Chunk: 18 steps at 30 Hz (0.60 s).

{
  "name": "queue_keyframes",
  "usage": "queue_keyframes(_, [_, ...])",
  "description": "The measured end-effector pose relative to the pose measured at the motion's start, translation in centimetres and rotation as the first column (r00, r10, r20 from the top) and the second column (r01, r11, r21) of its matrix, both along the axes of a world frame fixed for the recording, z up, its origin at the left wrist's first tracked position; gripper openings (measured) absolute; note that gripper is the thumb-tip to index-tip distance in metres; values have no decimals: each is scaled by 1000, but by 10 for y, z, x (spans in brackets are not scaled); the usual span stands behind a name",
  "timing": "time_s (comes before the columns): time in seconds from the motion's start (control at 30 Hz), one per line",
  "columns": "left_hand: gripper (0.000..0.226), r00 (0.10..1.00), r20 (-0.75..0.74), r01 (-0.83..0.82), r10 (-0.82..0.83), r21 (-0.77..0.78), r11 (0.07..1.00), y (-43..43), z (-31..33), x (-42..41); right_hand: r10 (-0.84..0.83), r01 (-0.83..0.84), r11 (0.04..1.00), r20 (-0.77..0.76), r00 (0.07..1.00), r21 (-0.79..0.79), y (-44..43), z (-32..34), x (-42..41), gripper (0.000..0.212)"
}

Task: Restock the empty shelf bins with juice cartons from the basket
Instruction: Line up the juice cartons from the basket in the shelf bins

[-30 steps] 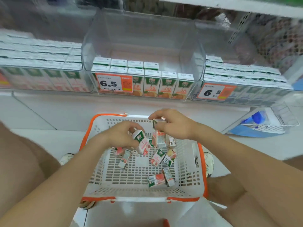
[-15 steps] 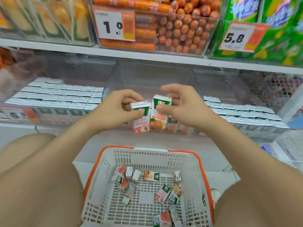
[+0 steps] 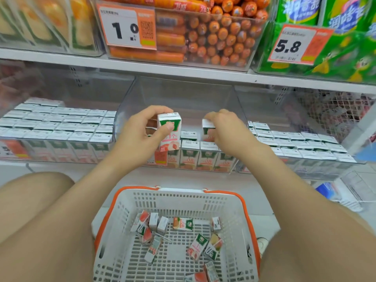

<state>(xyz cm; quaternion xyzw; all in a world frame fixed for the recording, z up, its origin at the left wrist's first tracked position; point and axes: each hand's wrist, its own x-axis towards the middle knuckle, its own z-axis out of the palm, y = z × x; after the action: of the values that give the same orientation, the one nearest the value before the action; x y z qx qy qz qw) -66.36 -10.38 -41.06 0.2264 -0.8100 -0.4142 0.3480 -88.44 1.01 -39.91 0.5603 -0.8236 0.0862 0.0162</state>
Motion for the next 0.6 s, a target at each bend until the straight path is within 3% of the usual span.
queue_keyframes(0.13, [32, 998, 53, -13, 16, -55, 998, -3, -5, -2, 5, -25, 983, 108, 994, 184, -10, -7, -2, 29])
queue_keyframes(0.27, [67, 990, 141, -1, 2, -9, 1000, -9, -7, 1, -30, -18, 972, 201, 979, 235, -10, -10, -4, 38])
queue_keyframes(0.37, [62, 992, 129, -17, 9, 59, 998, -12, -4, 4, -19, 14, 1000, 218, 976, 23, -10, -8, 8, 31])
queue_keyframes(0.47, [48, 996, 82, 31, -41, 111, 993, -14, 7, 13, 179, 16, 930, 490, 853, -367, -3, 7, 49, 42])
queue_keyframes(0.53, [44, 991, 70, 102, -112, 135, 986, -18, 19, 25, 313, 4, 876, 574, 757, -482, -1, 11, 76, 44])
queue_keyframes(0.6, [41, 984, 69, 156, -167, 135, 978, -23, 31, 40, 346, -4, 851, 555, 756, -526, -6, 9, 93, 38])
